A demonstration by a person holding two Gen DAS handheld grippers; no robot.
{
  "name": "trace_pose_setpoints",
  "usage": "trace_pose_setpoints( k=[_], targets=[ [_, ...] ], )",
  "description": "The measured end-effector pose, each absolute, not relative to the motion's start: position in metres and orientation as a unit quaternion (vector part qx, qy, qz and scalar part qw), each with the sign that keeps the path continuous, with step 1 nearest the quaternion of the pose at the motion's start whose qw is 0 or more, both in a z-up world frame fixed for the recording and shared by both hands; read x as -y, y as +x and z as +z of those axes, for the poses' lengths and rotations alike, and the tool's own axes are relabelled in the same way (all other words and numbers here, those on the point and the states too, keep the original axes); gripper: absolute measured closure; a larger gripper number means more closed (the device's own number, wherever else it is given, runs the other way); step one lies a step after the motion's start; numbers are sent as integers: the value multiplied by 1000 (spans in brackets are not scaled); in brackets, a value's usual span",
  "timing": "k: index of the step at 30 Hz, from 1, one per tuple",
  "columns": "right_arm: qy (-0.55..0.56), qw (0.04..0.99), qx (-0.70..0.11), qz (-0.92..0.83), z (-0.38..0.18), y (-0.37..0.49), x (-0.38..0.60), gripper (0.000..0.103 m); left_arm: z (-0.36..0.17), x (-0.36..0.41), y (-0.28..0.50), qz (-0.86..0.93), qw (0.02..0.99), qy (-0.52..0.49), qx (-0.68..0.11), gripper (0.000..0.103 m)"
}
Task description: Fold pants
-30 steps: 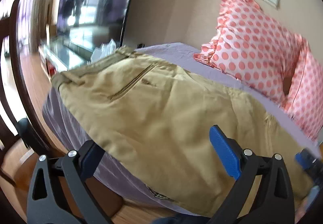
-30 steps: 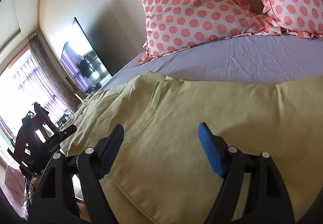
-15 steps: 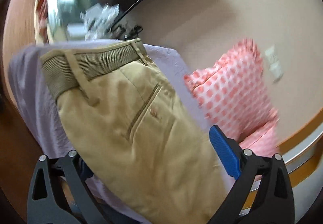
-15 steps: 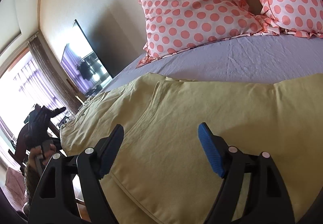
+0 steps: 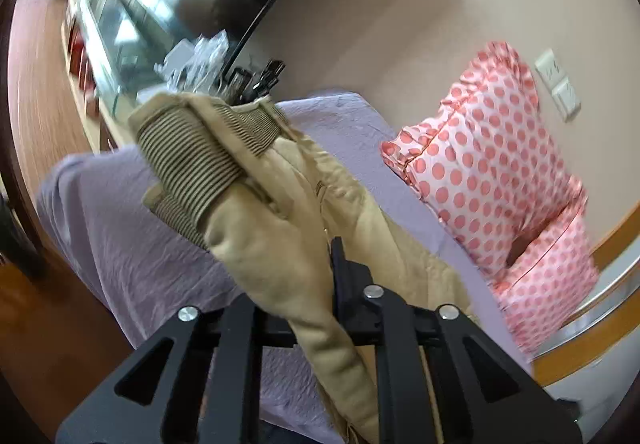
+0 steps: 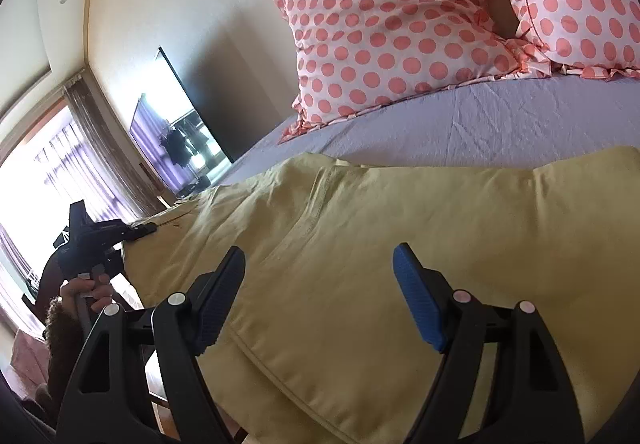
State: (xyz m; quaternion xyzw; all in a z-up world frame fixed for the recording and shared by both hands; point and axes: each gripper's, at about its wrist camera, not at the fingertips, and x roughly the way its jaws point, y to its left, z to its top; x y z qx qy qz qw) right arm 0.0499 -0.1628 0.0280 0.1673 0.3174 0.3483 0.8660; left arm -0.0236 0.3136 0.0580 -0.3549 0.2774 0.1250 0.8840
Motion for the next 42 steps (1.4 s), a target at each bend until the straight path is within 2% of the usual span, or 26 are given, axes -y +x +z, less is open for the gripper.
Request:
trace_pose_setpoints(
  k=[6, 11, 15, 18, 21, 24, 26, 30, 32, 33, 36, 38, 41, 42],
  targets=[
    [192, 889, -270, 316, 49, 40, 202, 25, 121, -216, 2, 77, 946, -175, -262, 94],
    [237, 917, -232, 223, 59, 32, 270, 23, 159, -74, 16, -78, 970, -34, -230, 93],
    [283, 920, -224, 154, 53, 23, 323, 23, 130, 33, 21, -216, 939, 46, -265, 93],
    [311, 914, -227, 130, 46, 20, 349, 23, 74, 99, 16, -280, 898, 122, -318, 93],
    [325, 904, -246, 131, 38, 25, 360, 23, 55, 122, -3, -262, 904, 176, -289, 93],
    [349, 889, -256, 148, 33, 33, 365, 23, 65, 115, -2, -261, 913, 133, -283, 93],
    [359, 883, -260, 156, 31, 40, 366, 23, 68, 123, -5, -255, 917, 148, -268, 93],
    [365, 859, -304, 190, 24, 57, 360, 23, 36, 148, -11, -270, 896, 203, -287, 91],
    [350, 855, -331, 190, 21, 65, 354, 24, 27, 147, -25, -274, 895, 226, -272, 86],
    [332, 857, -346, 187, 20, 71, 348, 27, 29, 143, -29, -282, 894, 219, -271, 84],
    [292, 860, -376, 186, 16, 81, 335, 38, 44, 118, -38, -325, 886, 159, -290, 63],
    [275, 860, -391, 181, 11, 87, 330, 41, 60, 88, -39, -326, 889, 114, -300, 40],
    [271, 855, -404, 180, 1, 94, 329, 61, 79, 33, -27, -279, 908, 47, -308, 22],
    [274, 851, -408, 187, -1, 95, 329, 67, 82, 9, -15, -253, 913, 19, -319, 21]
  ],
)
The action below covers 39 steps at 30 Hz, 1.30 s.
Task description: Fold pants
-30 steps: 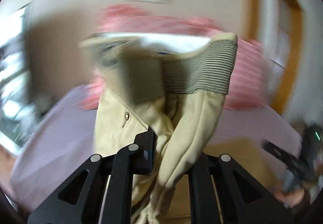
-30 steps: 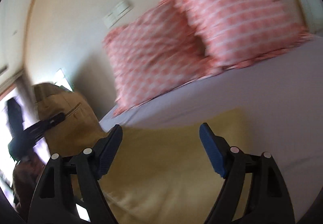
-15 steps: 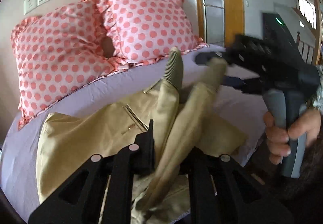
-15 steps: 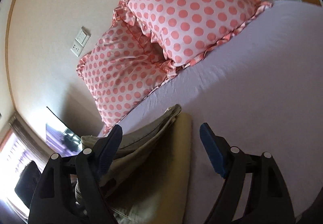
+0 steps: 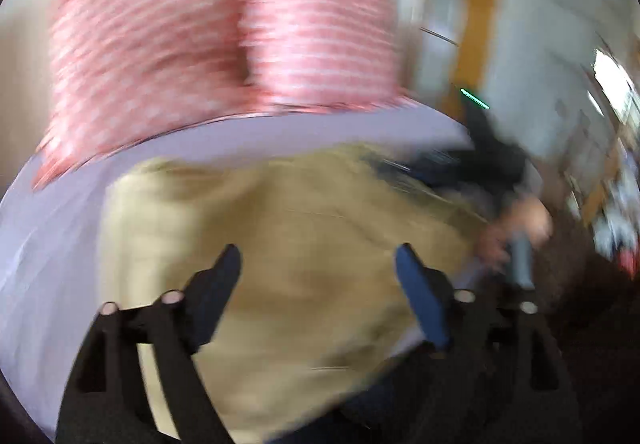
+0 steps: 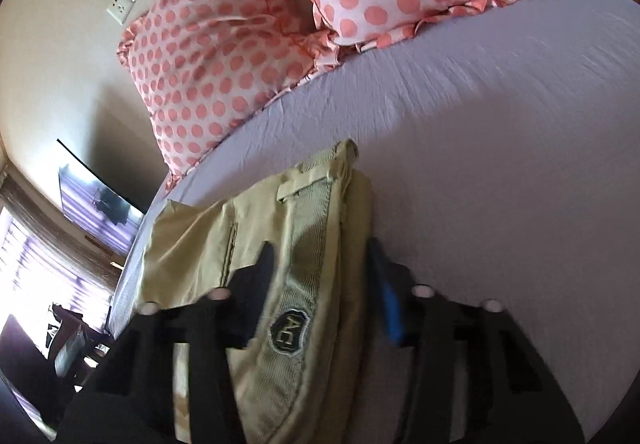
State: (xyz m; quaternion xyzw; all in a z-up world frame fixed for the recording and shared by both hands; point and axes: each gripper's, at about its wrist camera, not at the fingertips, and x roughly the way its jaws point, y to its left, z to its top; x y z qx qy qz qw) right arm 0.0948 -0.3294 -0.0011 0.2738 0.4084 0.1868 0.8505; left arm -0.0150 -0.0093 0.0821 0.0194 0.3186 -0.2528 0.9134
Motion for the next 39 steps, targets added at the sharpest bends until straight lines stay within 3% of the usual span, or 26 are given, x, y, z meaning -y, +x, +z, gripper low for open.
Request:
trace_pose_setpoints(
  k=[6, 11, 16, 18, 20, 23, 33, 36, 39],
  targets=[
    [290, 836, -416, 209, -5, 100, 336, 68, 60, -90, 68, -163, 880, -120, -430, 19],
    [287, 826, -420, 241, -4, 101, 332, 67, 37, -85, 100, -207, 845, -133, -475, 17],
    [295, 808, -438, 260, -6, 108, 338, 73, 35, -77, 123, -240, 831, -146, -481, 15],
    [298, 796, -445, 283, -9, 108, 338, 89, 33, -81, 131, -251, 825, -160, -481, 30],
    [345, 763, -446, 317, -18, 108, 341, 91, 27, -85, 141, -233, 820, -177, -492, 77],
    [362, 755, -432, 336, -9, 109, 342, 93, 31, -91, 139, -232, 818, -190, -490, 94],
    [316, 814, -354, 336, 80, 180, 331, 94, 109, -54, 200, -180, 893, -94, -401, 96],
    [311, 837, -350, 283, 75, 215, 344, 94, 93, -32, 252, -140, 903, -47, -404, 93],
    [274, 840, -420, 205, 38, 251, 337, 93, 53, -12, 286, -82, 887, 8, -454, 85]
  ],
)
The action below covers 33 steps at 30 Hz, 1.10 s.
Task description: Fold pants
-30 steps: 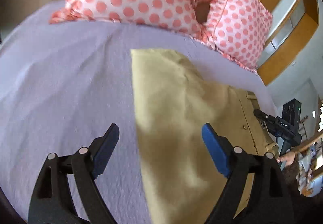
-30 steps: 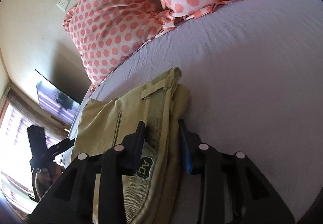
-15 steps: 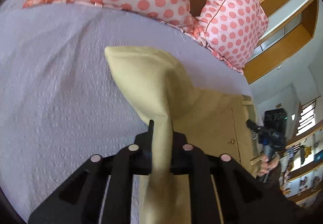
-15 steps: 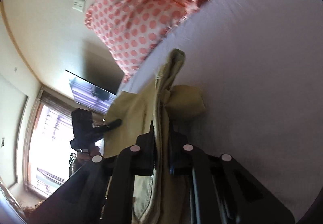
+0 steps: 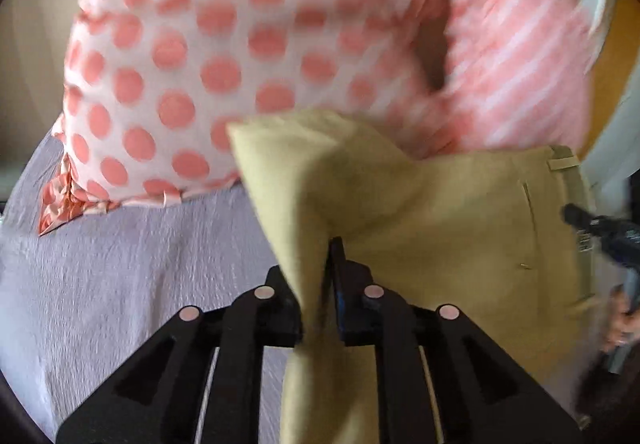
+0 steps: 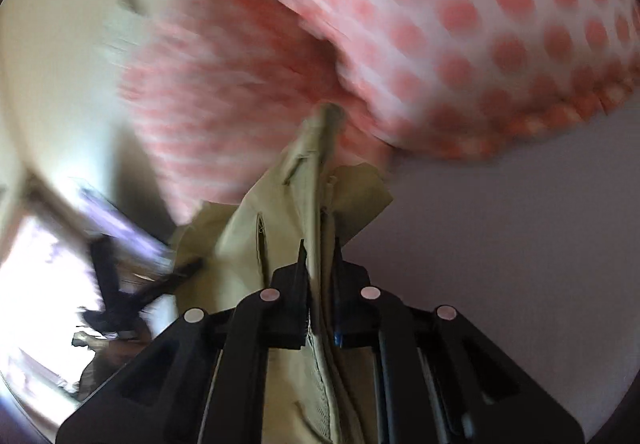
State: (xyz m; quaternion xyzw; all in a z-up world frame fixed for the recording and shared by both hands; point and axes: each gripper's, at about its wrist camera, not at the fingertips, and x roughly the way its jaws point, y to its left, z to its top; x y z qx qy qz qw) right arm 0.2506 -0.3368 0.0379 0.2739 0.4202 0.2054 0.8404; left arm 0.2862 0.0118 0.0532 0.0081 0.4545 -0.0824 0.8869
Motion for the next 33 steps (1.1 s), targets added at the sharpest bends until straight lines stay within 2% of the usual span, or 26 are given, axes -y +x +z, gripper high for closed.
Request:
trace_pose_setpoints(
  k=[1, 2, 3, 4, 5, 6, 7, 8, 9, 10, 11, 13, 14, 15, 16, 17, 19, 20, 21, 22, 23, 26, 29, 33],
  targets=[
    [254, 840, -444, 181, 27, 257, 334, 90, 47, -10, 288, -79, 884, 10, -461, 77],
    [238, 841, -459, 161, 19, 259, 334, 85, 46, -12, 287, -78, 885, 4, -459, 74],
    [237, 842, -459, 159, 20, 258, 337, 85, 50, -19, 280, -71, 890, 0, -450, 73],
    [236, 848, -450, 151, 28, 253, 343, 85, 56, -24, 275, -61, 895, 3, -442, 67],
    [235, 855, -438, 143, 36, 248, 347, 81, 63, -30, 267, -50, 901, 3, -430, 56],
    [243, 868, -409, 144, 51, 237, 354, 67, 76, -38, 251, -51, 913, -12, -404, 52],
    [255, 869, -393, 160, 58, 230, 356, 56, 81, -43, 242, -62, 917, -25, -393, 43],
    [267, 865, -383, 183, 65, 225, 354, 34, 86, -45, 232, -82, 918, -42, -386, 36],
    [272, 861, -382, 200, 67, 223, 350, 26, 89, -44, 224, -105, 916, -60, -382, 31],
    [273, 854, -385, 218, 68, 223, 343, 26, 87, -38, 219, -139, 907, -82, -390, 22],
    [272, 847, -395, 229, 66, 226, 336, 25, 82, -32, 219, -157, 897, -92, -402, 19],
    [262, 834, -444, 195, 48, 238, 321, 23, 60, -15, 231, -164, 873, -94, -450, 19],
    [261, 828, -466, 172, 36, 246, 319, 22, 45, -8, 240, -146, 864, -80, -476, 23],
    [274, 825, -466, 162, 27, 251, 322, 23, 37, -3, 247, -132, 861, -66, -486, 23],
    [266, 835, -459, 148, 30, 250, 324, 25, 40, 7, 246, -105, 881, -15, -462, 23],
    [262, 832, -468, 142, 31, 249, 325, 26, 40, 14, 245, -83, 881, 16, -465, 28],
    [221, 854, -460, 97, 52, 228, 321, 26, 50, 18, 227, -69, 886, 38, -458, 28],
    [178, 880, -431, 90, 70, 204, 315, 21, 56, 18, 214, -69, 892, 42, -444, 25],
    [150, 895, -410, 84, 79, 185, 309, 4, 63, 16, 197, -63, 900, 49, -429, 20],
    [119, 910, -391, 70, 87, 163, 302, 1, 69, 13, 173, -47, 908, 61, -411, 6],
    [75, 926, -368, 45, 97, 130, 290, 1, 73, 11, 152, -28, 914, 70, -399, 2],
    [15, 936, -349, 54, 88, 72, 264, 1, 70, 10, 95, 5, 919, 91, -383, 2],
    [-8, 926, -373, 57, 59, 54, 240, 1, 52, 11, 59, 22, 915, 97, -391, 2],
    [-24, 915, -403, 24, 37, 59, 221, 1, 30, 18, 53, 34, 904, 104, -414, 2]
  ],
)
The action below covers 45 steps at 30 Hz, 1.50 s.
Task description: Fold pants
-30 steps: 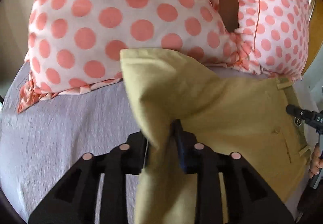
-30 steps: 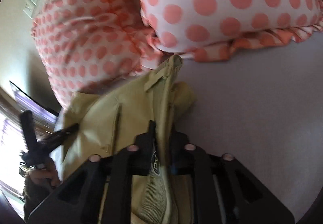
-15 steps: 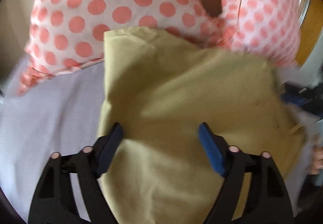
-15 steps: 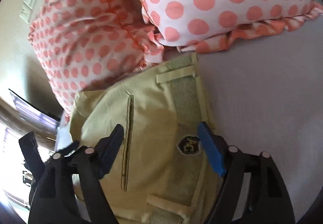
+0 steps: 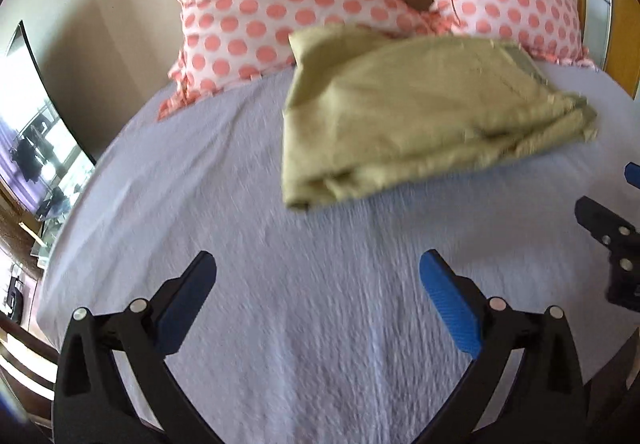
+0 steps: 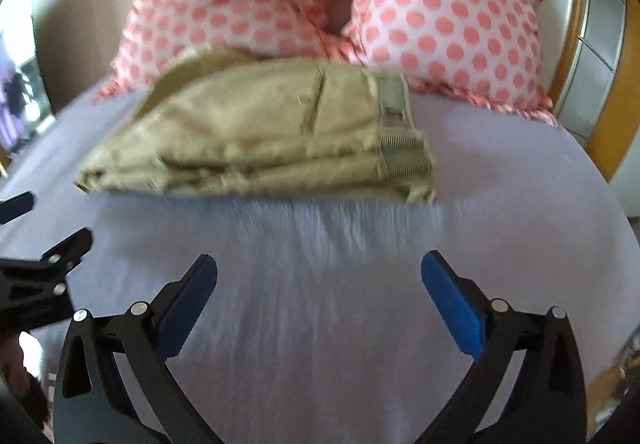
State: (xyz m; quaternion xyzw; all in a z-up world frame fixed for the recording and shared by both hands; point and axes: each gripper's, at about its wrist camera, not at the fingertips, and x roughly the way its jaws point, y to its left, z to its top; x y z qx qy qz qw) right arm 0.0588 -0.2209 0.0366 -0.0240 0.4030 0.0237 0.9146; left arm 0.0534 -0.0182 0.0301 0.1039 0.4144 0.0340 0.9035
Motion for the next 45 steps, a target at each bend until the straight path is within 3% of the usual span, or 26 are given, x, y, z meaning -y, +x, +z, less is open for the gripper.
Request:
trace_pose_setpoints(
  k=[5, 7, 45],
  targets=[
    [-16, 908, -419, 5, 25, 49, 220, 1, 25, 12, 46, 24, 909, 66, -410, 2],
    [24, 904, -426, 14, 22, 51, 231, 1, 19, -5, 46, 7, 910, 2, -414, 2],
    [14, 912, -411, 13, 19, 46, 226, 1, 17, -1, 40, 8, 918, 13, -395, 2]
  ],
)
